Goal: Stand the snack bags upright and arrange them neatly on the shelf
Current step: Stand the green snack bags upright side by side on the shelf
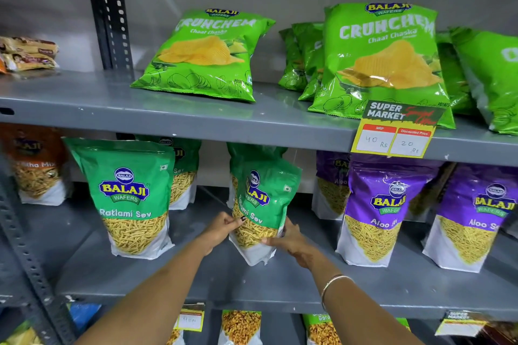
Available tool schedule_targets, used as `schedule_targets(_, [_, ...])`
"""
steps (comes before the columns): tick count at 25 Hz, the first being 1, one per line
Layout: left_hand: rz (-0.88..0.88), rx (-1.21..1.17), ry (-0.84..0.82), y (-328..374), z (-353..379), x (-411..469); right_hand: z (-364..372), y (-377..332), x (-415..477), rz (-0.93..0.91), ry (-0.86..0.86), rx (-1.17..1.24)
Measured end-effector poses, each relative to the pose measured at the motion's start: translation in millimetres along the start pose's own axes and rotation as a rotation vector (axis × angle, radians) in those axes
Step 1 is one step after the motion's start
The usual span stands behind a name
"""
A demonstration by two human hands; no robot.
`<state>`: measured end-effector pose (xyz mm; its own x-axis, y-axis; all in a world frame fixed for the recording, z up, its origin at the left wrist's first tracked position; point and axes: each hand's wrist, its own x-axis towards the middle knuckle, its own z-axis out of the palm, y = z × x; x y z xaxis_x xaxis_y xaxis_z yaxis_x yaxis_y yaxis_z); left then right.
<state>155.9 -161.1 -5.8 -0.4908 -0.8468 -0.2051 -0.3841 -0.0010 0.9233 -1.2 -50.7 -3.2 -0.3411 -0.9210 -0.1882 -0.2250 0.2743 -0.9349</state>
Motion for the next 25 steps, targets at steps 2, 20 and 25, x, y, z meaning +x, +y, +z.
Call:
schedule_targets(2, [-0.016, -0.066, 0.016, 3.5, -2.2, -1.6, -9.6, -2.4, -1.5, -0.001, -0.054, 0.095])
schedule_targets(20, [-0.028, 0.079, 0.03, -4.6, 2.9, -5.7, -16.6, -3.5, 5.3, -0.056, -0.054, 0.182])
schedule_targets(25, [-0.144, 0.247, 0.006, -12.9, -25.4, -28.8, -12.0, -10.3, 9.4, 0.528, -0.411, -0.569])
